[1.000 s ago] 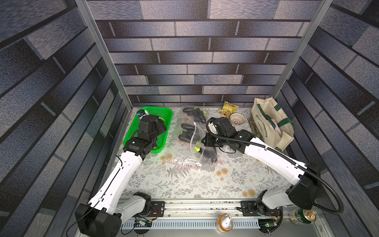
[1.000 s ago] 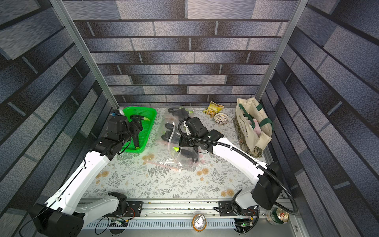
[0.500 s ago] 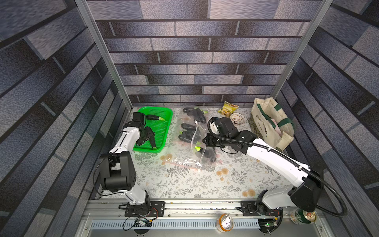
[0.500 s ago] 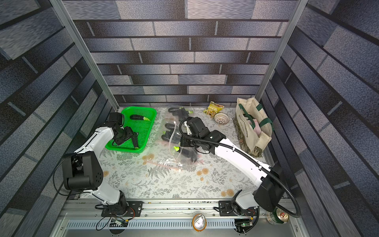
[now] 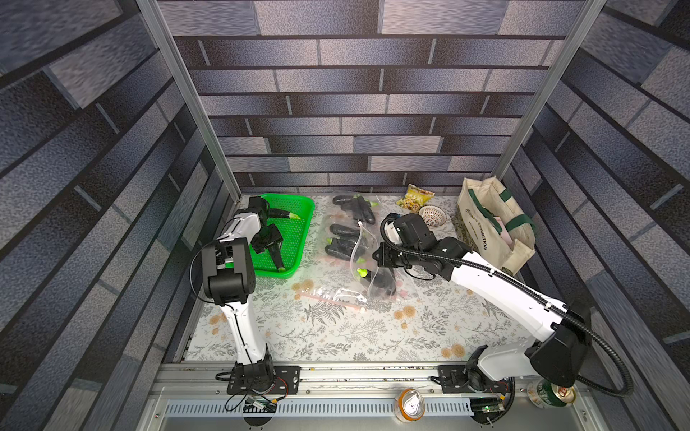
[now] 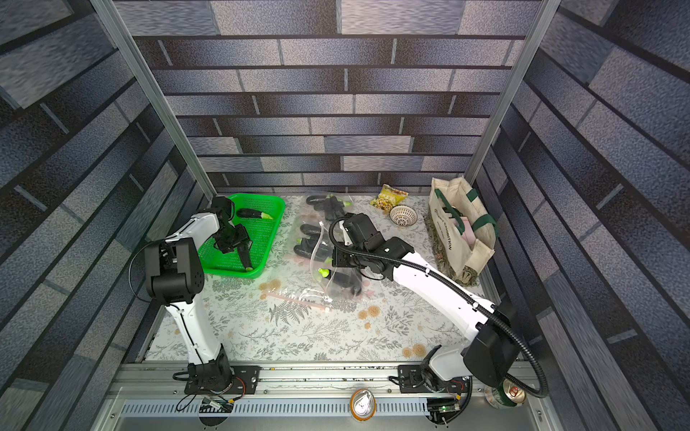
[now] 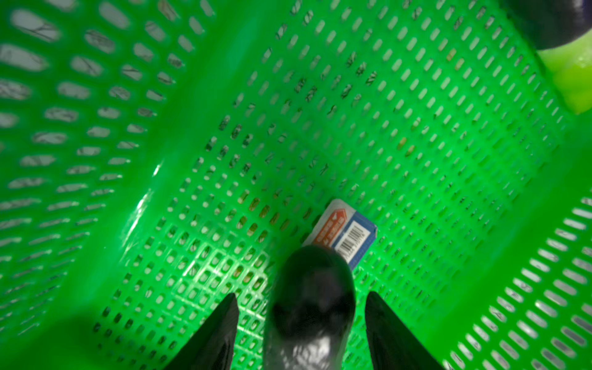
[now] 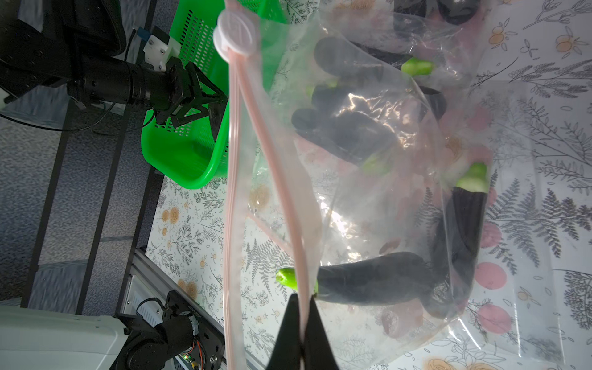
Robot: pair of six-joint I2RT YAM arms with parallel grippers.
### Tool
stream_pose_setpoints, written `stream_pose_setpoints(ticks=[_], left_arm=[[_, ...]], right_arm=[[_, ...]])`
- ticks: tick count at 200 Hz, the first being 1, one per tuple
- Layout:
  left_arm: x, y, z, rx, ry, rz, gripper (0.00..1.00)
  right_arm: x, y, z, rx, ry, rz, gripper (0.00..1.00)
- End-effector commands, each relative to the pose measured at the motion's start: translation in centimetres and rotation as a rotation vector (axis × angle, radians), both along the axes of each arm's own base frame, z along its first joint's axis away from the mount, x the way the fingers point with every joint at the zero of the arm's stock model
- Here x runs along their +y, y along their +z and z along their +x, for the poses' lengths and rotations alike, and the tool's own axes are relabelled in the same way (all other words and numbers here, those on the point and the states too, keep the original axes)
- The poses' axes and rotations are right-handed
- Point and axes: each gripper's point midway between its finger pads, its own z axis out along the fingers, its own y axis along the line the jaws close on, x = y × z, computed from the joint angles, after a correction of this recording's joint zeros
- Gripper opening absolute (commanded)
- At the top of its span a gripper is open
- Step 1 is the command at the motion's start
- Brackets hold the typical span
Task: Place the eggplant in a zip-top bag and seal the zipper
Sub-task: Pick up the eggplant from the basket.
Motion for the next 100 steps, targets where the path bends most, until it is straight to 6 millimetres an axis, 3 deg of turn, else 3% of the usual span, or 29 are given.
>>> stream_pose_setpoints(ticks=[1, 33, 51, 75, 100], left_arm=[[-0.1, -0.8, -0.8, 0.075, -0.044, 0.034, 0.6], [-0.2, -1.8, -1.5, 0.109, -0.054, 0.062, 0.43], [-0.4, -0.4, -1.7, 0.085, -0.061, 0.078, 0.36], [-1.6, 4.7, -2.5, -0.014, -0.075, 0.116, 0.35], [-4.5, 12.8, -3.8, -0.244, -0.091, 0.083, 0.35]], right_arm=[[-0.5, -0.8, -0.1, 0.017, -0.003, -0.017, 0.0], [-0.6, -0.7, 0.1, 0.018, -0.006, -0.007, 0.0], [-0.6, -0.5, 0.2, 0.015, -0.009, 0.003, 0.0], [-0.6, 0.1, 0.2, 0.01, -0.011, 0.026, 0.0], [-0.4, 0.7, 0.2, 0.005, -0.009, 0.053, 0.0]])
